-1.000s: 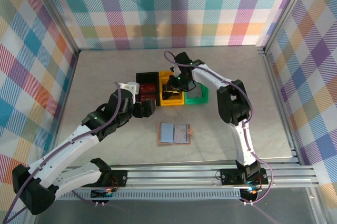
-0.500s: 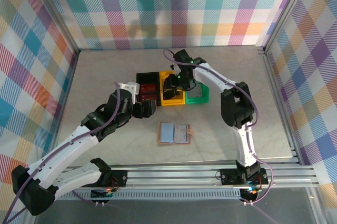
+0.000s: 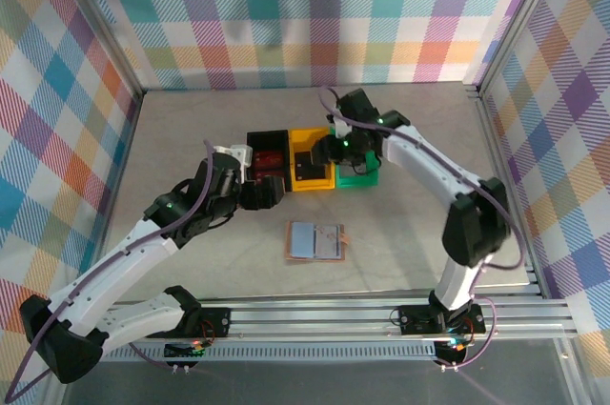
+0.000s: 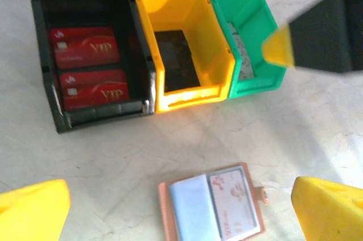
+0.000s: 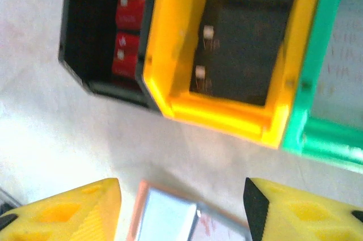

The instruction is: Take the credit cards out of the card holder

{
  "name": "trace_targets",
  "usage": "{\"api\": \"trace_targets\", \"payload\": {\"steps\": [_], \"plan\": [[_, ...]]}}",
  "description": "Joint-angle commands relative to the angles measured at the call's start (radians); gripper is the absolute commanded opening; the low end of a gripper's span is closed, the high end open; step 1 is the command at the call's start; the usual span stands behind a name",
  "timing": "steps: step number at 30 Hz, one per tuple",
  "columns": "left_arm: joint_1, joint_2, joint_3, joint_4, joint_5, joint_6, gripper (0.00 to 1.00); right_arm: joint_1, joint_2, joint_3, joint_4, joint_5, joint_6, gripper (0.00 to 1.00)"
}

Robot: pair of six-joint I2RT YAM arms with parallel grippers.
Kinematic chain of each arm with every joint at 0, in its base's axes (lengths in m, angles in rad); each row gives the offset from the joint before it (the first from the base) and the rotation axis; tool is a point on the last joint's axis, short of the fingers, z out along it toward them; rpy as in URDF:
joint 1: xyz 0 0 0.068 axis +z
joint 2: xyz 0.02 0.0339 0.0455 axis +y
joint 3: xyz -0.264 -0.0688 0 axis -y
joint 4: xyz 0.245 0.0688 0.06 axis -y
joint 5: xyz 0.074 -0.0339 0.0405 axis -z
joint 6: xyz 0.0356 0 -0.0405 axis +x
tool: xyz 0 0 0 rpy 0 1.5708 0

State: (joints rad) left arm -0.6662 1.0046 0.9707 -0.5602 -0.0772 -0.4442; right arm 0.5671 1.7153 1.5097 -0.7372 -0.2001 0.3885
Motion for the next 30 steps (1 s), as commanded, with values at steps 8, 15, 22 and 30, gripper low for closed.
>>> {"api": "trace_targets", "payload": {"steps": [8, 15, 22, 30], "plan": [[-0.110, -0.004, -0.147, 0.051, 0.130, -0.320, 1.00, 0.136, -0.250, -0.518, 0.246, -0.072, 0.118, 0.37], [-0.216, 0.076, -0.152, 0.138, 0.073, -0.407, 1.00, 0.145, -0.272, -0.675, 0.333, -0.029, 0.210, 0.33], [-0.279, 0.157, -0.205, 0.302, 0.038, -0.524, 0.98, 0.146, -0.257, -0.740, 0.411, -0.023, 0.248, 0.28], [-0.306, 0.256, -0.222, 0.405, 0.046, -0.599, 0.91, 0.146, -0.243, -0.761, 0.388, 0.044, 0.259, 0.23]]}}
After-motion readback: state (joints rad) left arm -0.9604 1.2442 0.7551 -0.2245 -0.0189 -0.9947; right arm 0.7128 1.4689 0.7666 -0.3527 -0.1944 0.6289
